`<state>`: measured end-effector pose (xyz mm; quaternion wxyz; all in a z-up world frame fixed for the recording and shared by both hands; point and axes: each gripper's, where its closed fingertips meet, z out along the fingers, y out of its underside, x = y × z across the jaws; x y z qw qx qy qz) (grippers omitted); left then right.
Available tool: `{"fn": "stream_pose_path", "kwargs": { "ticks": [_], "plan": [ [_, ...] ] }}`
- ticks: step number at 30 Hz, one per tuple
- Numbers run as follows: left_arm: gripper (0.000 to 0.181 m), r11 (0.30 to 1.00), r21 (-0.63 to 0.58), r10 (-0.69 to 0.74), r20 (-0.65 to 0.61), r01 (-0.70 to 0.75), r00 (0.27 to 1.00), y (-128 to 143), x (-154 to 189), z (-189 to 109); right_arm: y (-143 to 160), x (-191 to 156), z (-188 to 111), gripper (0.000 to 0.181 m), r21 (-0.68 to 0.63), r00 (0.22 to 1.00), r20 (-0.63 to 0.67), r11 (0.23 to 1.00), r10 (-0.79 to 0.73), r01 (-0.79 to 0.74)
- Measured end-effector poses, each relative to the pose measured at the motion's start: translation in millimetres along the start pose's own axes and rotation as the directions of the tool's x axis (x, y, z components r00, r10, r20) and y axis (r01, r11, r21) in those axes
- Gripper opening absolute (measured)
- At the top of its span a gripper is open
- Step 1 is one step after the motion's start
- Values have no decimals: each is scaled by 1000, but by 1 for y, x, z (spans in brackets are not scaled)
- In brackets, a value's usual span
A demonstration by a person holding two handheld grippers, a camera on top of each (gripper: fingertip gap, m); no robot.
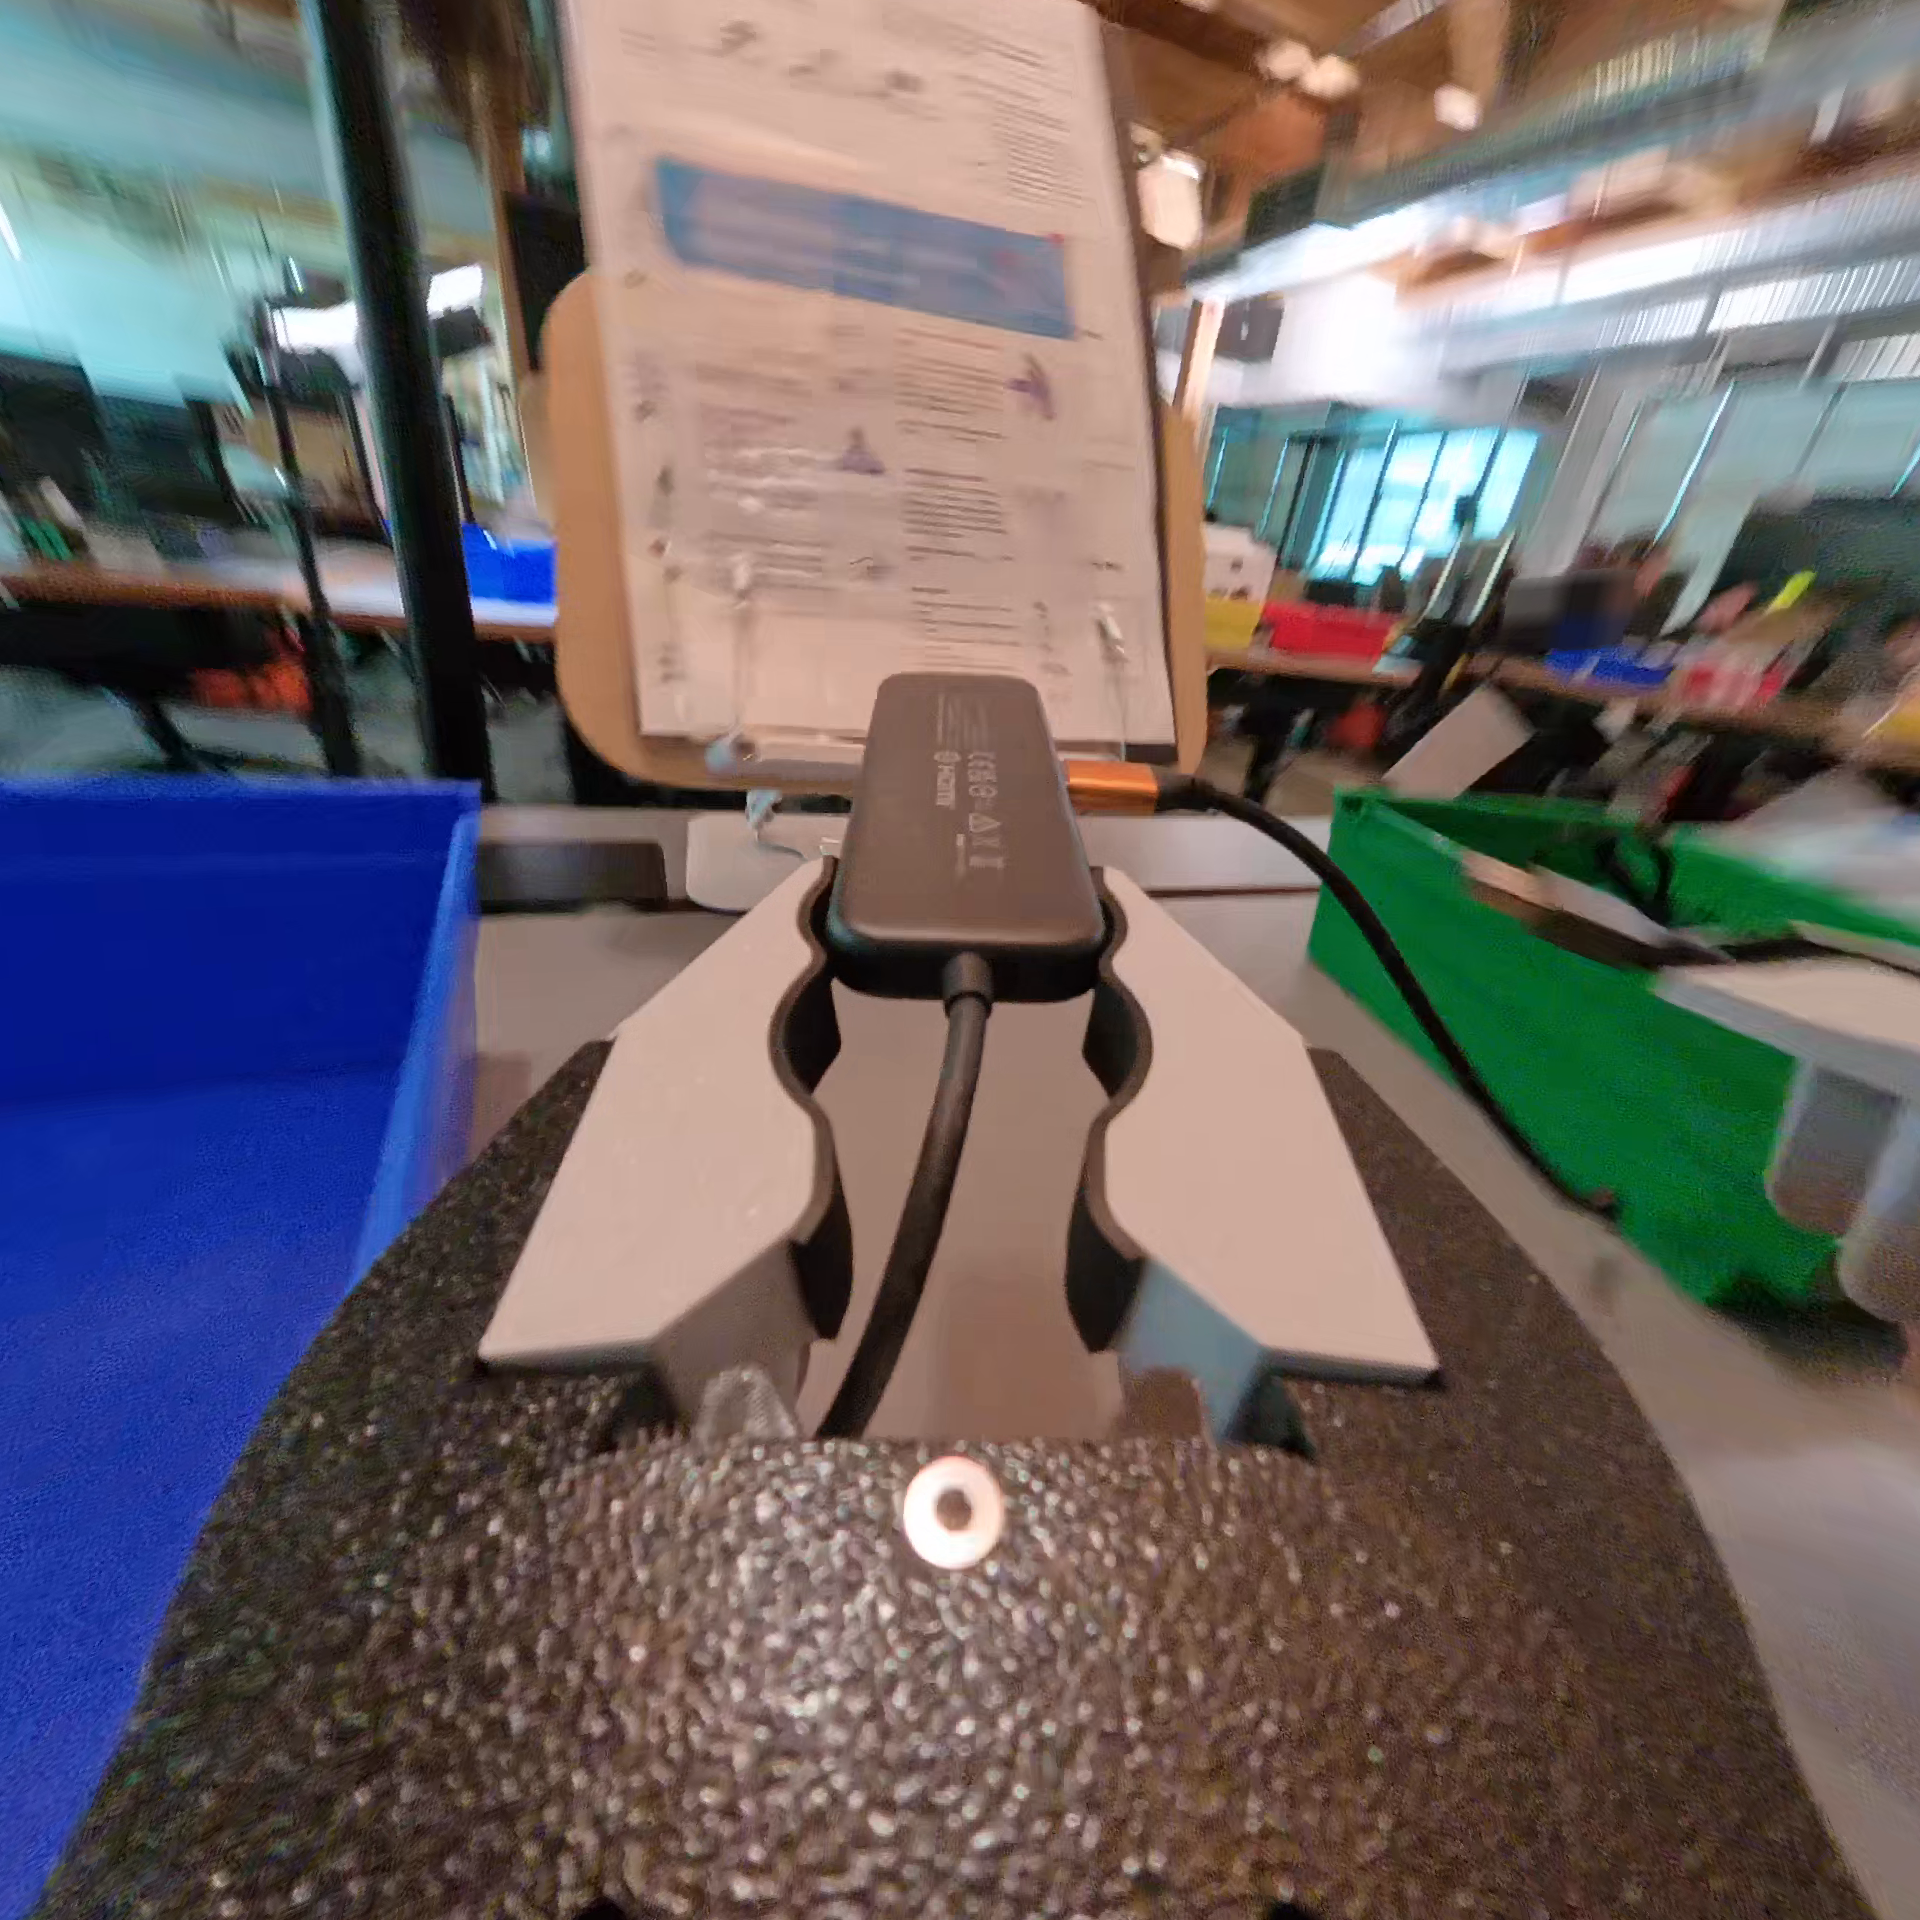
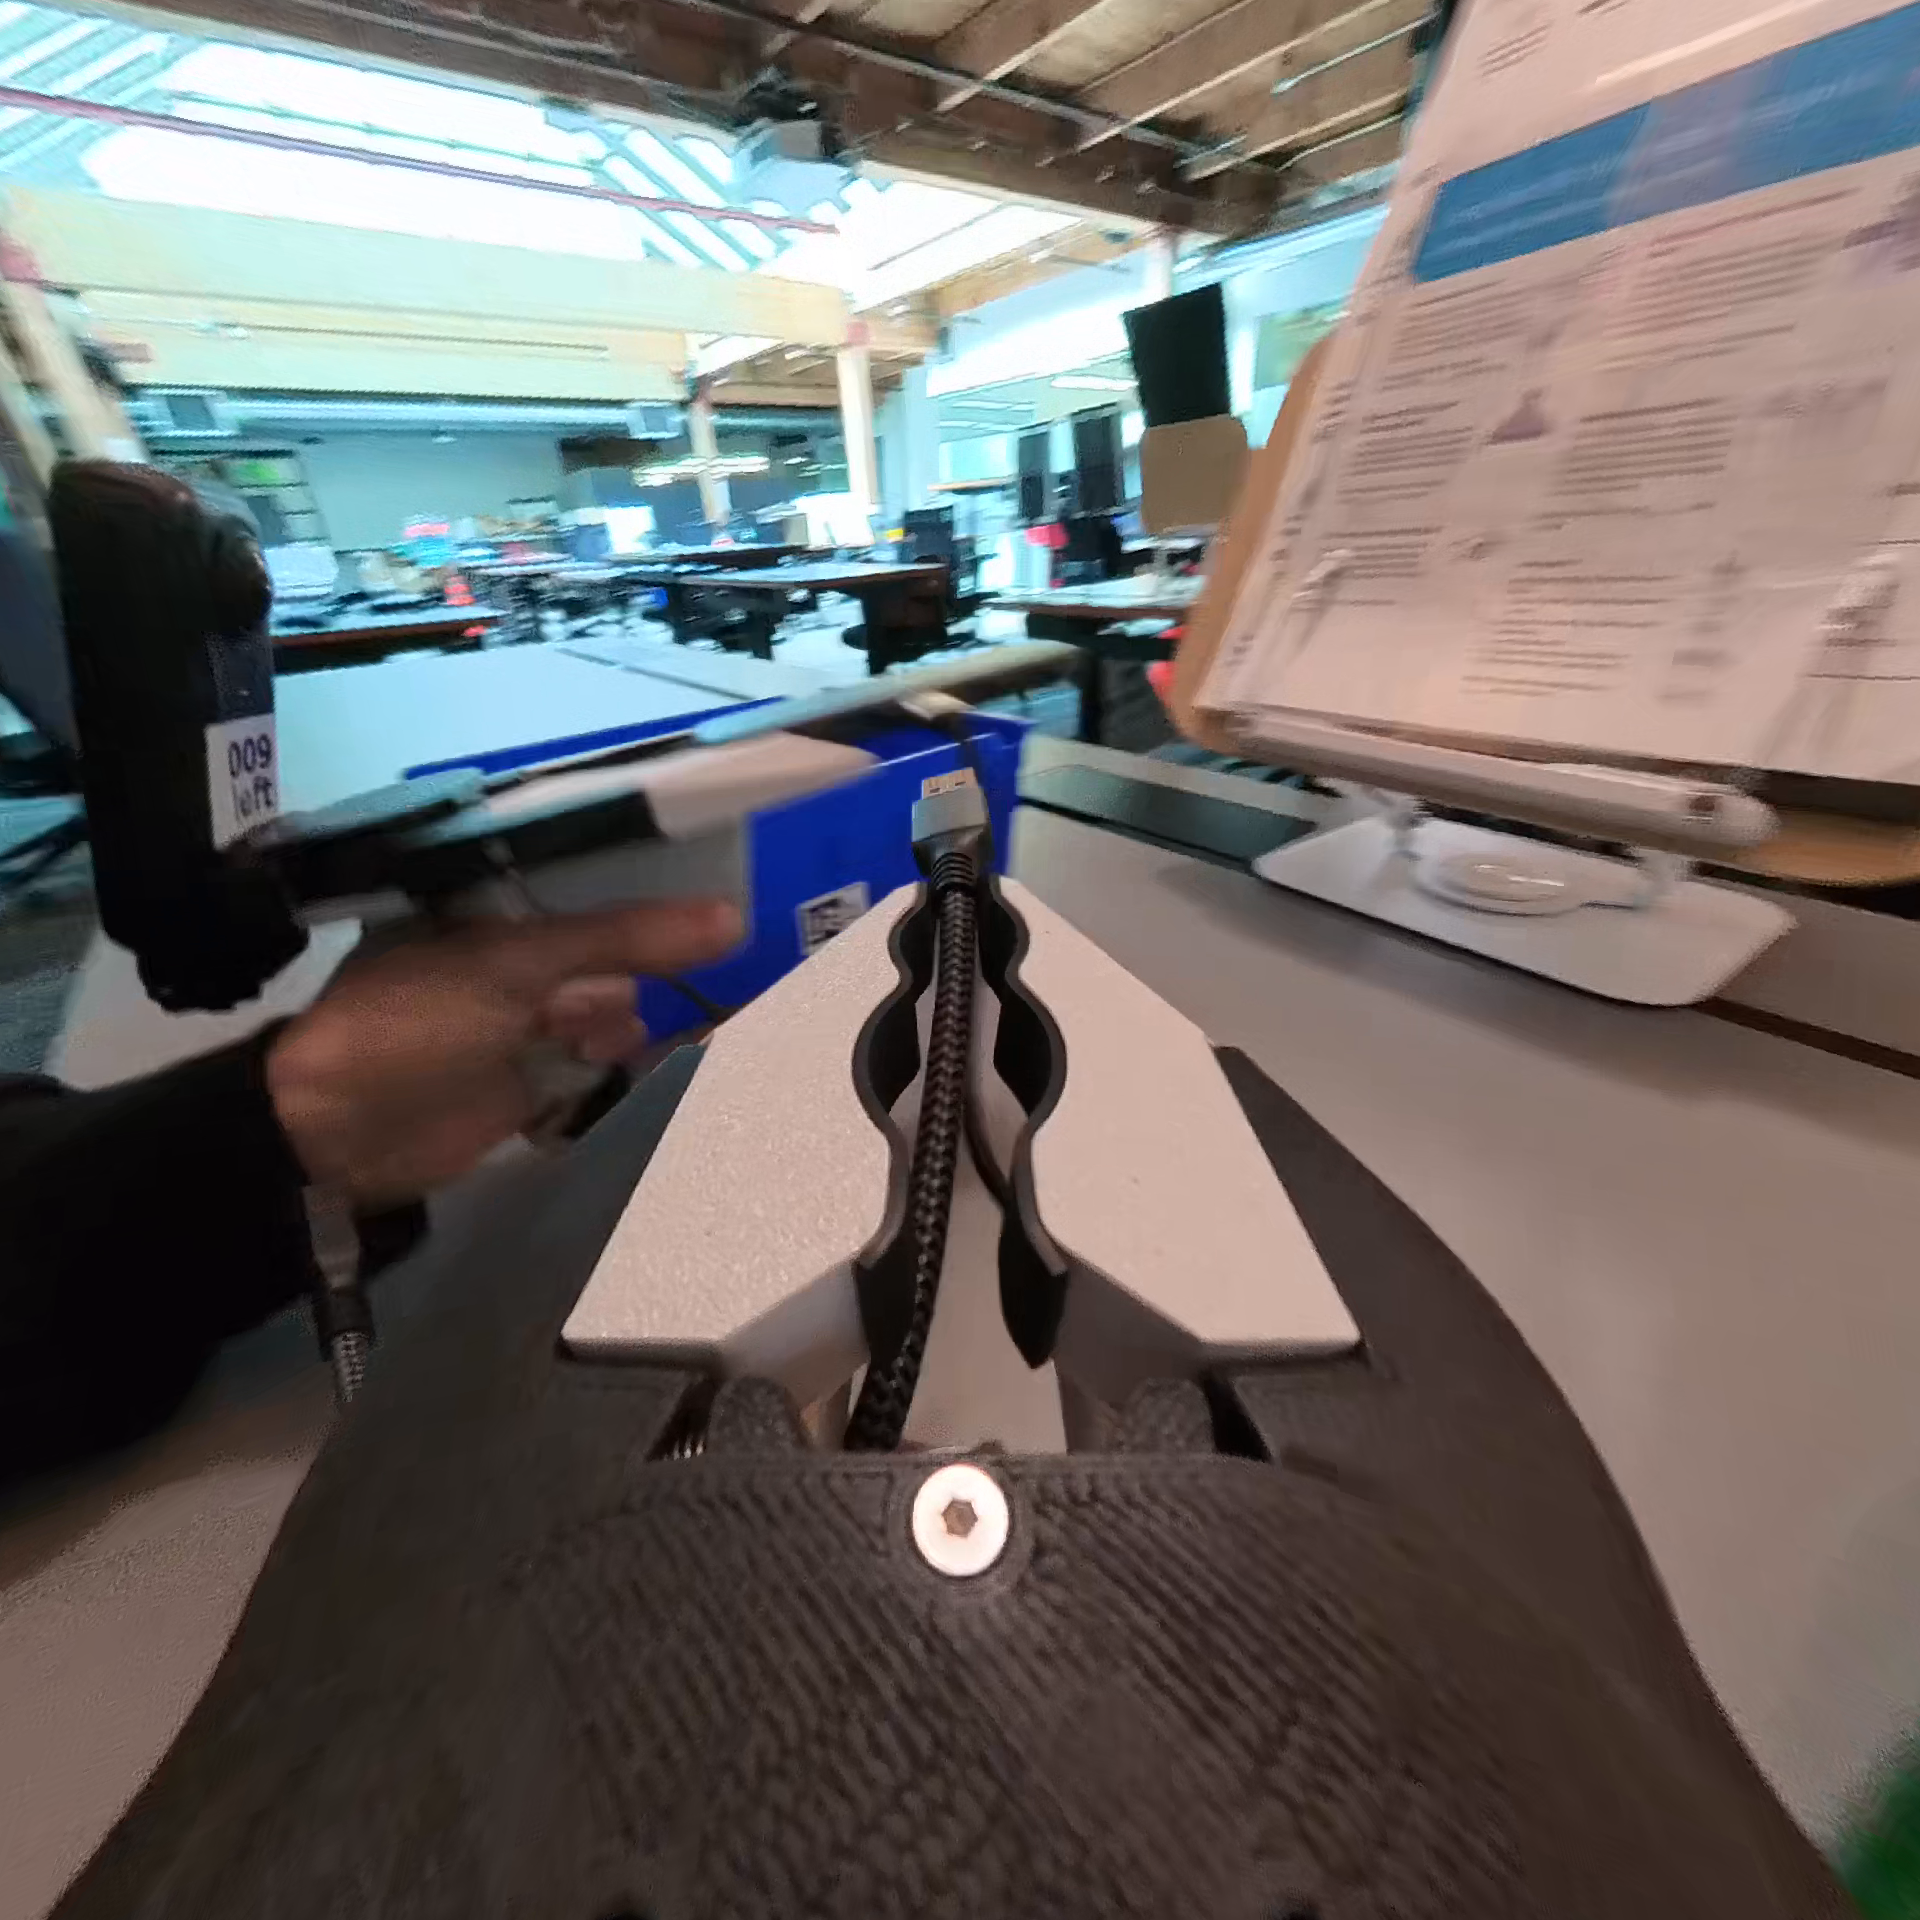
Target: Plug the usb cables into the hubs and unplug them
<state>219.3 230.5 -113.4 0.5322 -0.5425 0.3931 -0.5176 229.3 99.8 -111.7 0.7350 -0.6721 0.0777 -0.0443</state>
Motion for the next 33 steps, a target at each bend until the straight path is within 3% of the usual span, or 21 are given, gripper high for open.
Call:
{"fn": "stream_pose_path", "kwargs": {
  "ticks": [1,2,4,8,12,15,17,19,22,26,29,33],
  "plan": [
    [44,999,4,-54,-24,55,998,-3,-13,0,-4,13,-10,7,26,999,-49,1000,1,1],
    [44,1000,15,3,-25,-3,1000,-4,-16,0,-10,21,-18,6,76,997,-68,997,28,-23],
    [44,993,49,107,-95,-103,990,-6,8,-2,-23,18,-25,6,162,997,-10,984,75,-72],
    [44,991,48,133,-209,-126,969,2,54,0,-37,-6,-23,7,142,994,9,984,-106,104],
    [44,980,28,198,-219,-197,955,10,58,-4,-75,24,-51,8,-15,907,-203,927,-369,374],
    [44,992,8,123,-233,-124,965,11,54,-4,-135,75,-96,7,26,820,-442,909,-363,417],
    [44,994,8,109,-235,-110,966,10,53,-5,-165,112,-130,7,-5,710,-585,877,-391,480],
    [44,994,16,113,-231,-112,966,8,52,-5,-178,140,-154,7,-71,631,-627,840,-458,539],
    [44,996,17,91,-236,-90,967,7,52,-6,-161,174,-173,7,-160,646,-589,853,-486,496],
    [44,997,12,72,-244,-72,967,7,52,-6,-118,207,-190,7,-287,591,-593,829,-547,479],
    [45,997,12,80,-252,-79,964,8,54,-6,-84,220,-187,7,-422,514,-566,762,-645,491],
    [45,996,16,91,-263,-90,960,9,57,-7,-25,204,-157,7,-515,688,-334,736,-644,439]
  ]
}}
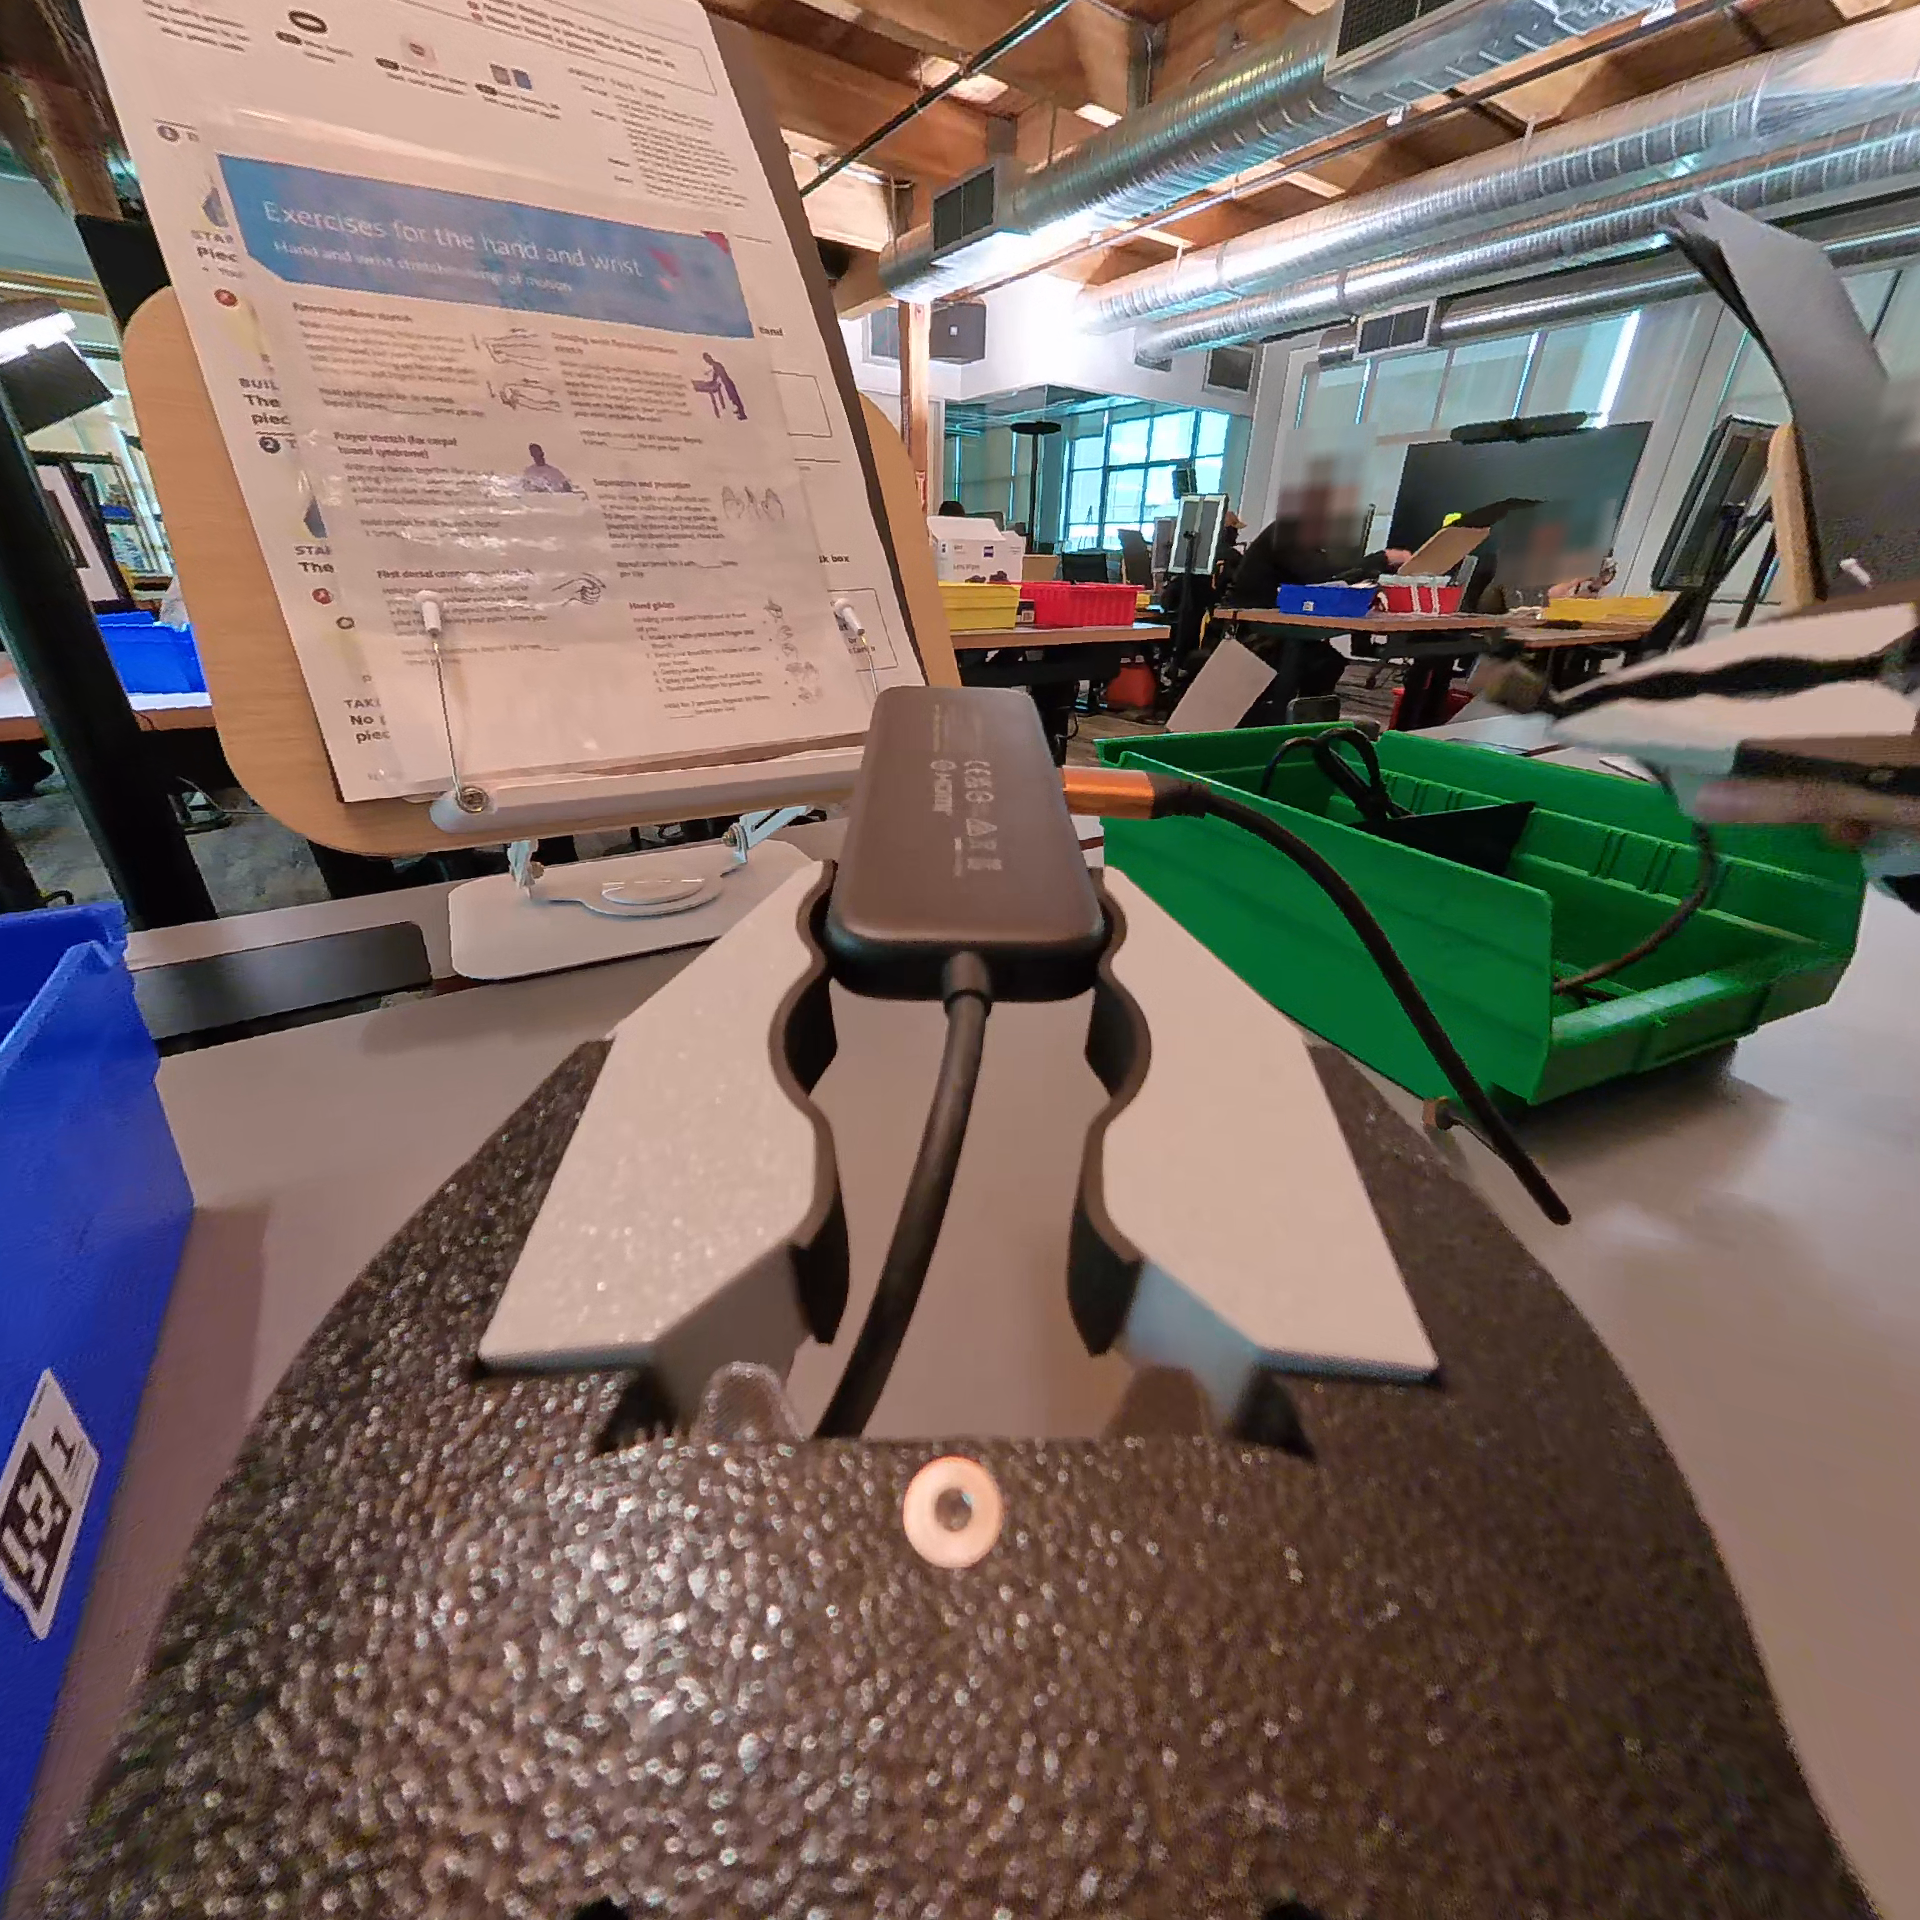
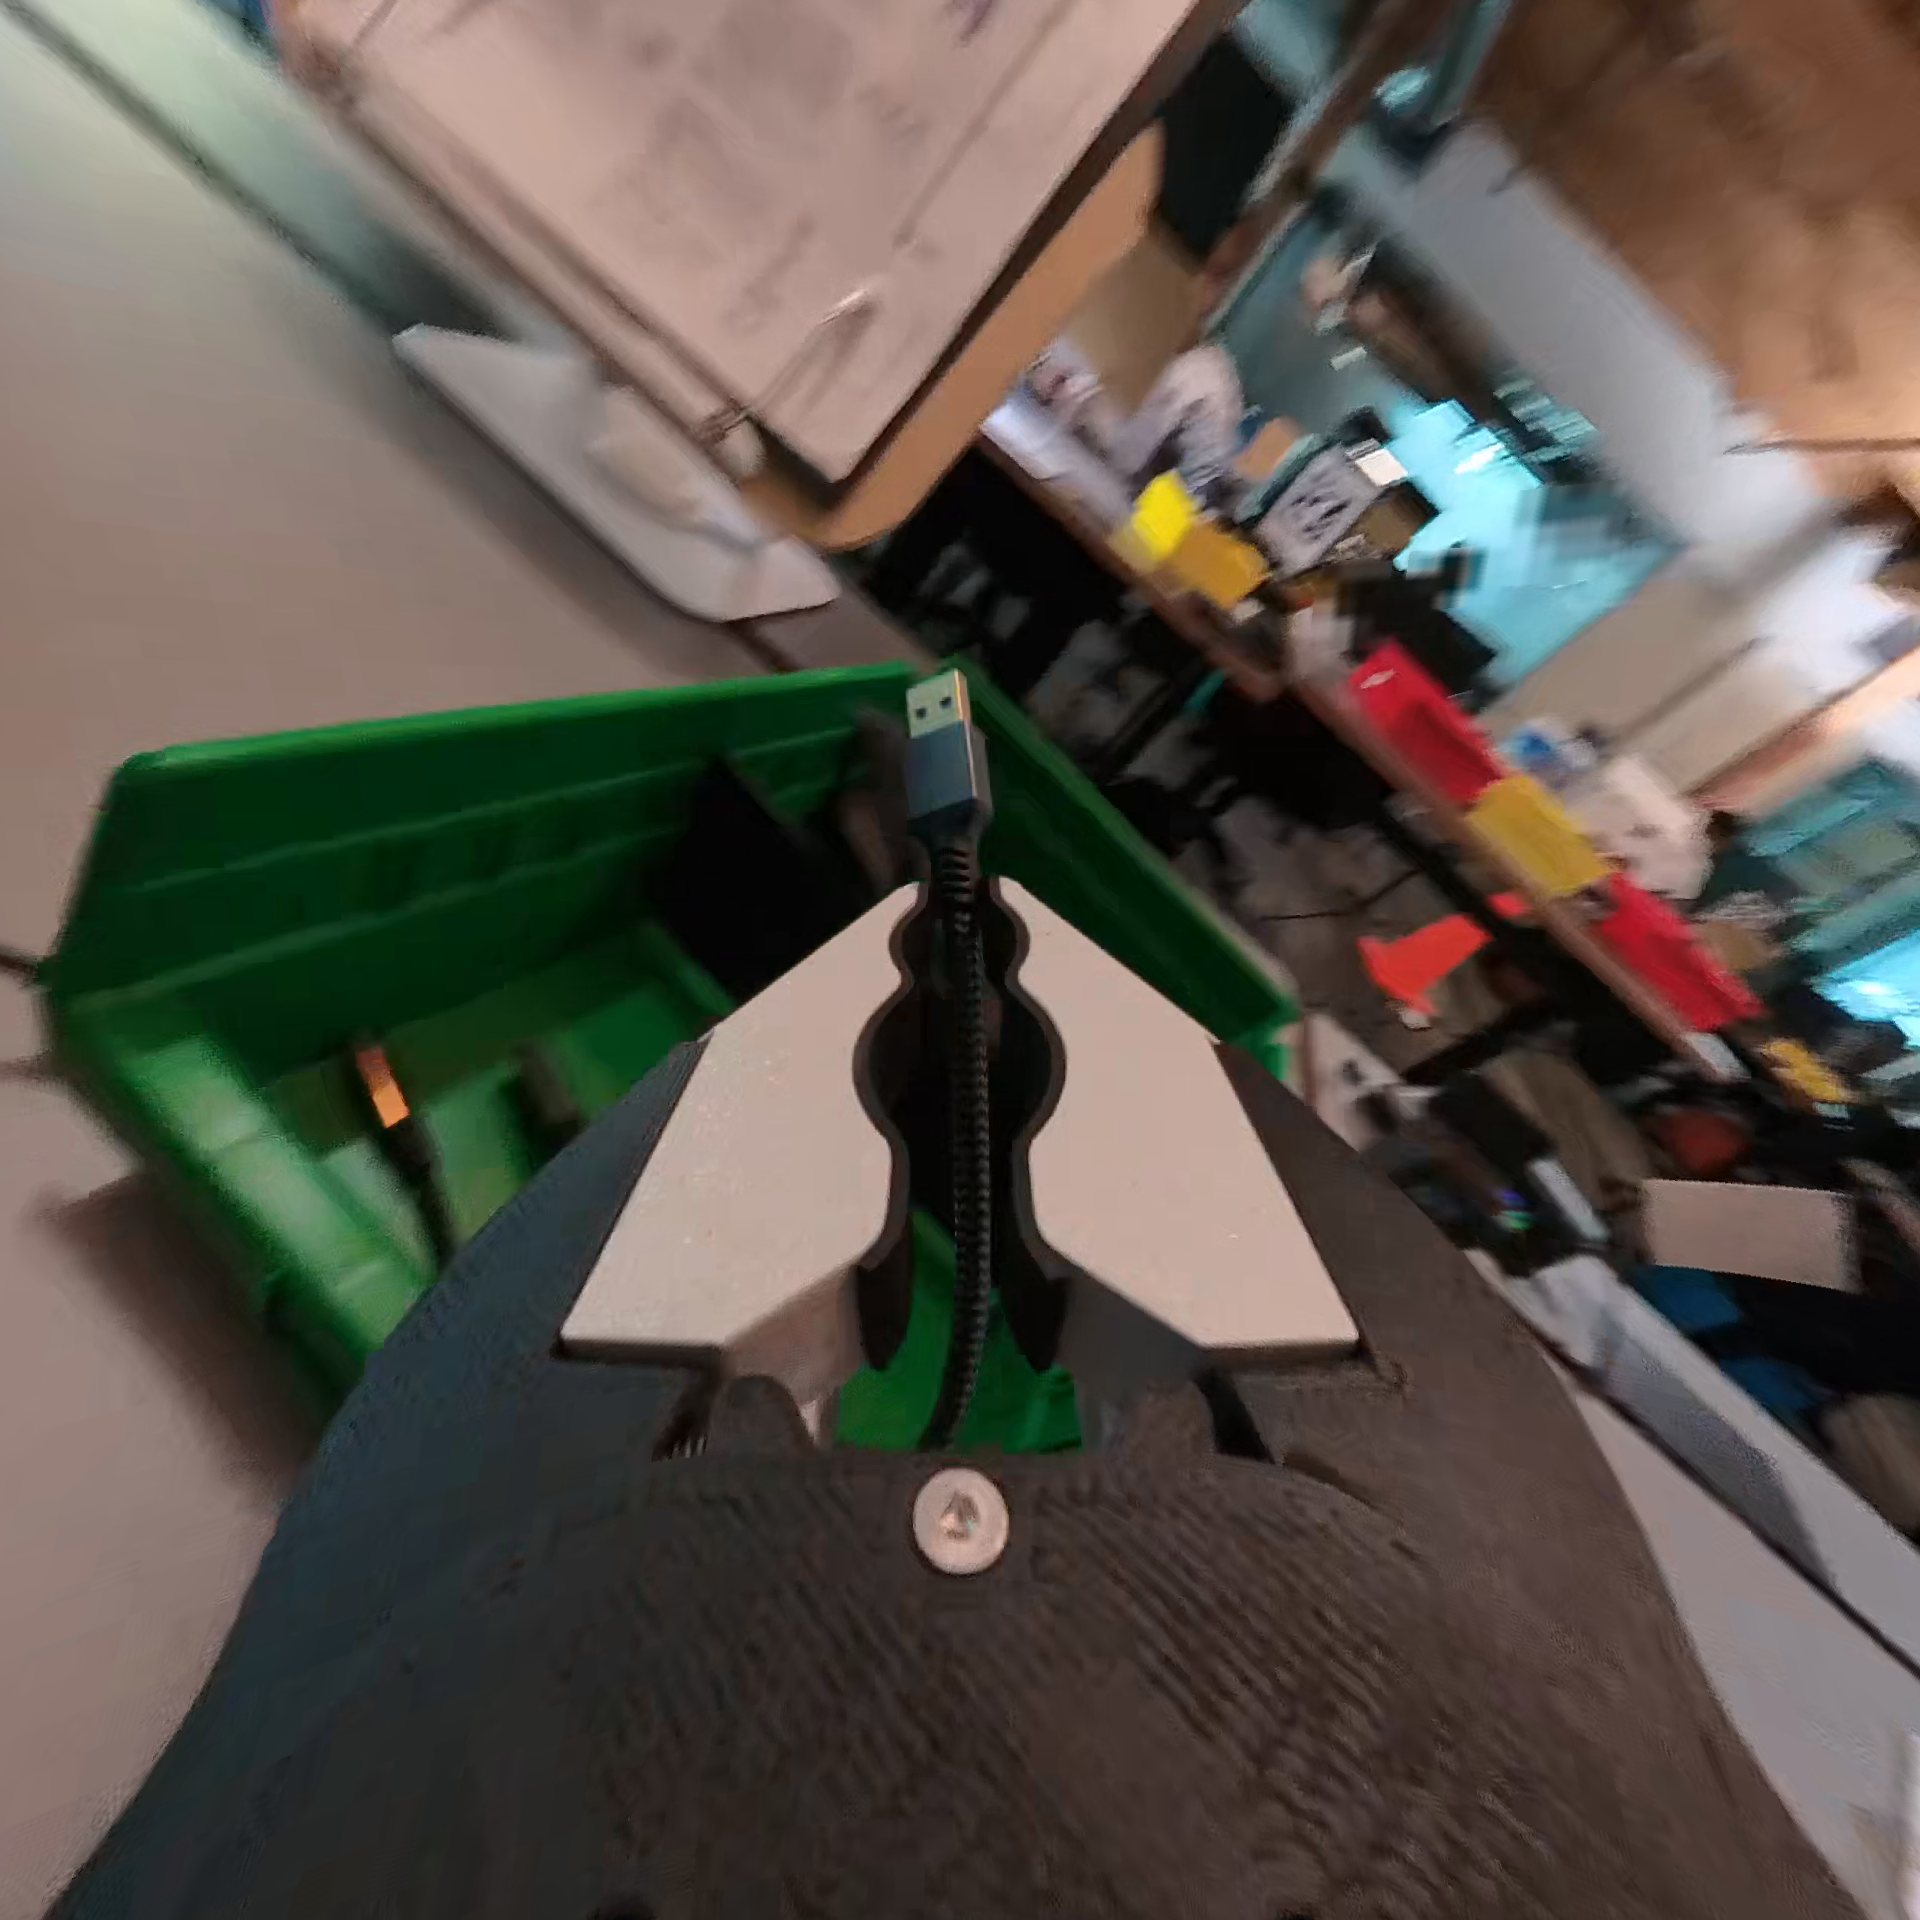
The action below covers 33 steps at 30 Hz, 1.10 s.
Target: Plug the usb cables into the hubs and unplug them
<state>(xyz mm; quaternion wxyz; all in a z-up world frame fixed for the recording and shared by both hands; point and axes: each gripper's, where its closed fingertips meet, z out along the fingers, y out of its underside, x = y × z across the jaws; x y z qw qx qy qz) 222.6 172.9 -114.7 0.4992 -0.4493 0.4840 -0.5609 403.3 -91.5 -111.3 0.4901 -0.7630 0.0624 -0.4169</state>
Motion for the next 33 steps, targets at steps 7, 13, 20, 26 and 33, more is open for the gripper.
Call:
{"fn": "stream_pose_path", "kwargs": {
  "ticks": [7,13,20,26,33],
  "plan": [
    [45,1000,5,-8,-20,8,1000,-1,3,0,45,-14,3,13,-260,989,107,963,98,-67],
    [45,1000,0,-11,-24,11,1000,0,4,0,24,-7,-18,45,-291,995,17,953,96,-86],
    [45,1000,-8,-7,-25,7,1000,3,4,1,56,-16,9,44,-414,999,4,909,52,-46],
    [45,1000,-13,-6,-29,6,1000,5,5,2,90,-4,31,4,-522,999,-18,853,-46,30],
    [45,1000,-15,-8,-35,7,999,6,7,3,106,-38,34,5,-577,980,185,800,-69,165]
  ]
}}
